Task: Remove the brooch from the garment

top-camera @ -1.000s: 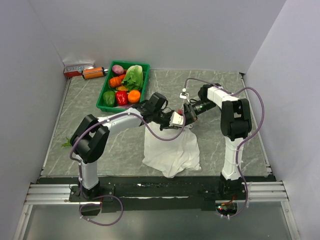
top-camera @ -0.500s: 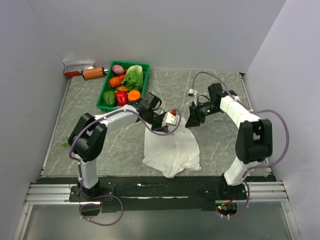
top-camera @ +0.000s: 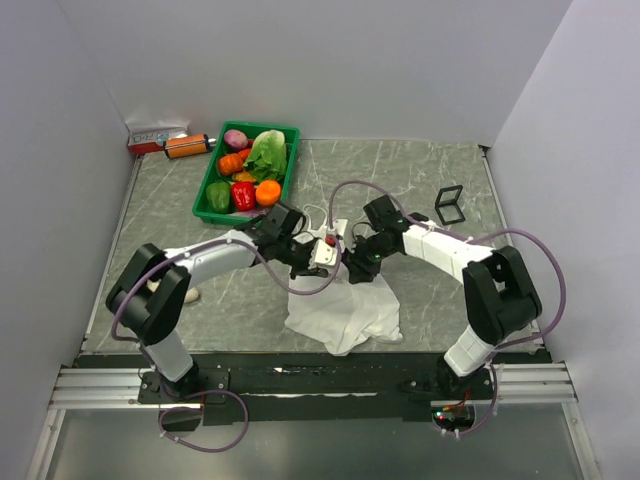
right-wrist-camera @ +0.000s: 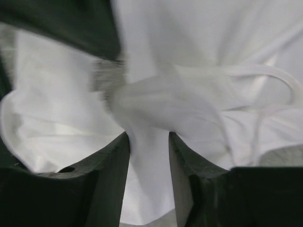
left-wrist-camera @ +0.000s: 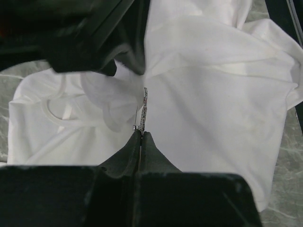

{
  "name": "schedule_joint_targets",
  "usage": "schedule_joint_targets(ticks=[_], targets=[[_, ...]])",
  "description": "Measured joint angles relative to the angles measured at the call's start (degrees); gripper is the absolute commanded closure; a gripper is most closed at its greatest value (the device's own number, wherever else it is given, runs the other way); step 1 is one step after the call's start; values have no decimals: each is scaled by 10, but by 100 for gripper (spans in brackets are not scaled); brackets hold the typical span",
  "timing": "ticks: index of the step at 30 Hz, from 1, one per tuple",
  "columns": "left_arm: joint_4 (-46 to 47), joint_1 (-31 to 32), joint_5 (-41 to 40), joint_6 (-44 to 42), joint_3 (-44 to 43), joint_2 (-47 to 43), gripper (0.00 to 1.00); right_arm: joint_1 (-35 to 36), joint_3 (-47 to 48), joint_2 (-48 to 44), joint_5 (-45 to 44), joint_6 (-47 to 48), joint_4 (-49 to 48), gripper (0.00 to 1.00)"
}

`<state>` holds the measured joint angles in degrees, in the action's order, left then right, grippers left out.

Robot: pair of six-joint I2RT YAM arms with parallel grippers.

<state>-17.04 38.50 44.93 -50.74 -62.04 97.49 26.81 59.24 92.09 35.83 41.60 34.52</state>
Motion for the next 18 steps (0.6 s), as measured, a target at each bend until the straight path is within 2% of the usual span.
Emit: schedule_joint_targets(ticks=[3, 7, 18], targets=[[35, -1, 4, 10, 30, -27, 99, 1, 4, 23, -49, -24, -27, 67], [89, 1, 3, 14, 88, -57, 99, 1, 18, 49, -84, -56, -45, 70], [318, 28, -36, -10, 244, -88, 99, 1, 33, 56, -65, -153, -55, 71]])
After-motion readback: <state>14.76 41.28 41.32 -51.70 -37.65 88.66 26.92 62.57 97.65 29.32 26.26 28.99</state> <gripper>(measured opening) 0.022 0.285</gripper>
